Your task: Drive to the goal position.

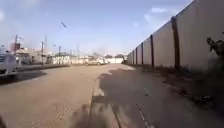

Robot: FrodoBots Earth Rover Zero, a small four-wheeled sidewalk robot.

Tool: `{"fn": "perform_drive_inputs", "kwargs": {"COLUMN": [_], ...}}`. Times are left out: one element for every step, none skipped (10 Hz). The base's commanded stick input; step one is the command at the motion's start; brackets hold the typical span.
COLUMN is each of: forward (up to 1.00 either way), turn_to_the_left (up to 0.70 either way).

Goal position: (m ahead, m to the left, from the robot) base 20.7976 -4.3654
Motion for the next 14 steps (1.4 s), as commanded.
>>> {"fn": "perform_drive_inputs", "kwargs": {"forward": [1.0, 1.0, 1.0, 1.0, 1.0, 1.0, 1.0, 1.0, 1.0, 1.0, 1.0, 1.0, 1.0, 1.0], "turn_to_the_left": [0.0, 0.0, 0.0, 0.0, 0.0, 0.0, 0.0, 0.0, 0.0, 0.0, 0.0, 0.0, 0.0, 0.0]}}
